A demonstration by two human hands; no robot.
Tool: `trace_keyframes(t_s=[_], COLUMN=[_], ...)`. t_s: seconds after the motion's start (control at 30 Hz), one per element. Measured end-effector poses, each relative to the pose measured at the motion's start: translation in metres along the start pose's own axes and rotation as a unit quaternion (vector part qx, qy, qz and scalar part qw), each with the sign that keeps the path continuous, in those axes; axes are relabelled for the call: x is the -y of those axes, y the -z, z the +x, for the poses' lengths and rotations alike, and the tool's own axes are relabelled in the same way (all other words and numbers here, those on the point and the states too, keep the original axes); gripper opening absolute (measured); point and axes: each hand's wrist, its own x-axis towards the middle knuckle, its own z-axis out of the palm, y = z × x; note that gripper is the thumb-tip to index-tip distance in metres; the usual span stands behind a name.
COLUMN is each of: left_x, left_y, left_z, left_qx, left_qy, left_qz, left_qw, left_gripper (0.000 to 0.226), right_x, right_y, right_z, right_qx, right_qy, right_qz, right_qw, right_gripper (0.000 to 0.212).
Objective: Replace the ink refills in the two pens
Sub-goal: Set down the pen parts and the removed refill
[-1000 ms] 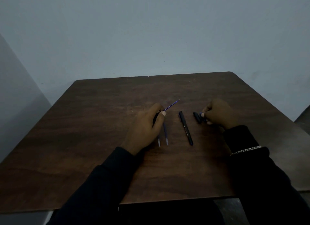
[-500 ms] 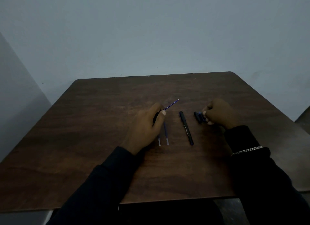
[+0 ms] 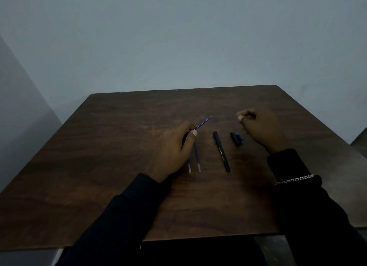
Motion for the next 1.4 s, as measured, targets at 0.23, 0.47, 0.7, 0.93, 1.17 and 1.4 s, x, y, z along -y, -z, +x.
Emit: trace_keyframes(t_s=[0.23, 0.47, 0.7, 0.93, 1.17, 1.4], left_x=[-0.003, -0.001, -0.003, 0.002, 0.029, 0.061], left_y=[-0.001, -0.004, -0.004, 0.001, 0.038, 0.066], left_z=[0.000, -0.001, -0.002, -0.002, -0.003, -0.011], left_qx=[0.002, 0.016, 0.019, 0.019, -0.048, -0.137], left_qy=[-0.005, -0.018, -0.035, -0.036, 0.027, 0.093], left_qz=[-0.018, -0.011, -0.028, -0.041, -0.048, -0.069], left_qw=[1.000, 1.000, 0.999, 0.998, 0.997, 0.984], left_gripper=[0.019, 0.020, 0.019, 0.019, 0.037, 0.034], right_x=[0.027, 0.033, 0.033, 0.037, 0.047, 0.081], right_y=[-0.012, -0.028, -0.033, -0.044, -0.046, -0.069], right_z=[-0.017, -0.026, -0.028, -0.029, -0.019, -0.006], right_qx=[0.132, 0.184, 0.200, 0.180, 0.126, 0.191], right_qy=[0.062, 0.099, 0.074, 0.075, 0.045, 0.037], right_qz=[0.261, 0.306, 0.350, 0.404, 0.462, 0.412], right_qw=[0.954, 0.929, 0.912, 0.894, 0.877, 0.890], right_gripper=[0.014, 0.016, 0.013, 0.007, 0.009, 0.010])
